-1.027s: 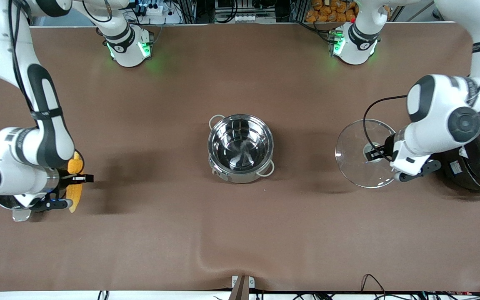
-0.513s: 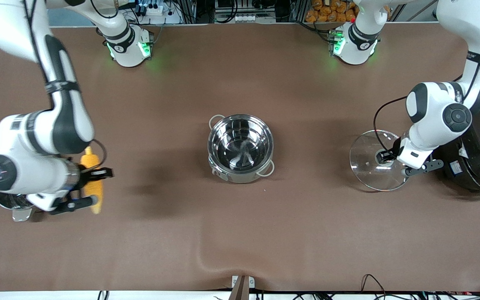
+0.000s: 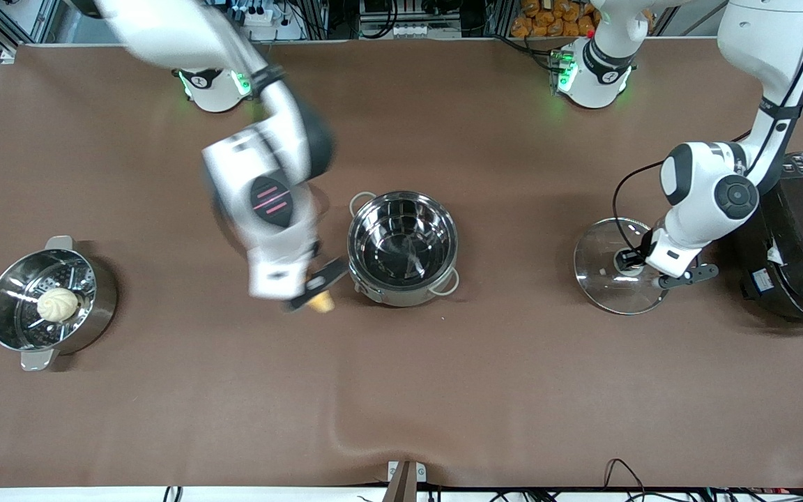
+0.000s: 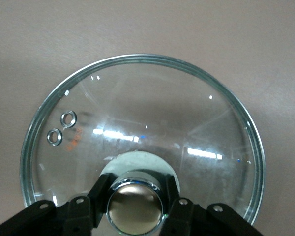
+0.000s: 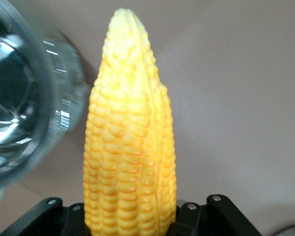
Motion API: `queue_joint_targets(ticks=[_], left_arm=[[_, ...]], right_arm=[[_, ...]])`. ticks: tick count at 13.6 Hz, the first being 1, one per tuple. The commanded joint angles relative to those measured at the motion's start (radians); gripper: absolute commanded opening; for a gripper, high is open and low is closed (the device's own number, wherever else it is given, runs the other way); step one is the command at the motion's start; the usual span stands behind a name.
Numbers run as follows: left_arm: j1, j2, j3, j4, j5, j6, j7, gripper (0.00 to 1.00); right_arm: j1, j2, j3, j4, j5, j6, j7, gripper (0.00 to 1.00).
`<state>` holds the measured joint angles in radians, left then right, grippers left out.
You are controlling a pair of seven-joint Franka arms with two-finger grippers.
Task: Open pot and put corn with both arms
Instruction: 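Carry the corn with the right gripper over the open pot, then drop the corn into the pot while the left gripper releases the lid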
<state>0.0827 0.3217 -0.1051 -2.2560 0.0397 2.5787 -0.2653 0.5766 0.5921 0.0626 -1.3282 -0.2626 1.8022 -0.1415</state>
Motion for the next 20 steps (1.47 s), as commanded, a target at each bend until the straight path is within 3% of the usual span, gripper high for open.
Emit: queue_joint_targets(ticks=[1, 3, 6, 7, 8, 11, 13, 15, 18, 20], left_arm=[[0.011, 0.005, -0.031, 0.009, 0.005, 0.024, 0.003, 0.00], [0.003, 0.016, -0.033, 0.019, 0.005, 0.037, 0.003, 0.04], [0.002, 0.036, -0.045, 0.027, 0.005, 0.047, 0.003, 0.35], [0.002, 0.036, -0.047, 0.027, 0.005, 0.047, 0.003, 0.57], [0.000, 0.028, -0.047, 0.032, 0.005, 0.047, 0.004, 1.00], [0.002, -0.074, -0.059, 0.041, 0.006, 0.019, 0.001, 1.00], [0.002, -0.147, -0.061, 0.120, 0.011, -0.122, 0.001, 1.00], [0.002, -0.182, -0.061, 0.289, 0.011, -0.362, 0.001, 1.00], [-0.001, -0.179, -0.061, 0.624, 0.020, -0.781, 0.001, 1.00], [-0.001, -0.179, -0.076, 0.790, 0.019, -0.987, 0.001, 1.00]], right_arm=[[0.098, 0.063, -0.012, 0.030, -0.128, 0.084, 0.003, 0.00], [0.124, 0.078, -0.012, 0.029, -0.133, 0.141, 0.000, 0.00], [0.149, 0.097, -0.012, 0.024, -0.135, 0.187, -0.007, 0.00], [0.163, 0.104, -0.013, 0.021, -0.133, 0.219, -0.004, 0.00], [0.178, 0.115, -0.013, 0.021, -0.133, 0.235, -0.001, 0.00], [0.198, 0.132, -0.012, 0.017, -0.126, 0.238, 0.002, 0.00], [0.209, 0.130, -0.012, -0.019, -0.122, 0.250, 0.003, 0.00], [0.233, 0.130, -0.012, -0.029, -0.121, 0.249, 0.019, 0.00], [0.247, 0.144, -0.012, -0.036, -0.127, 0.252, 0.066, 0.02], [0.249, 0.146, -0.012, -0.040, -0.125, 0.252, 0.071, 0.67]])
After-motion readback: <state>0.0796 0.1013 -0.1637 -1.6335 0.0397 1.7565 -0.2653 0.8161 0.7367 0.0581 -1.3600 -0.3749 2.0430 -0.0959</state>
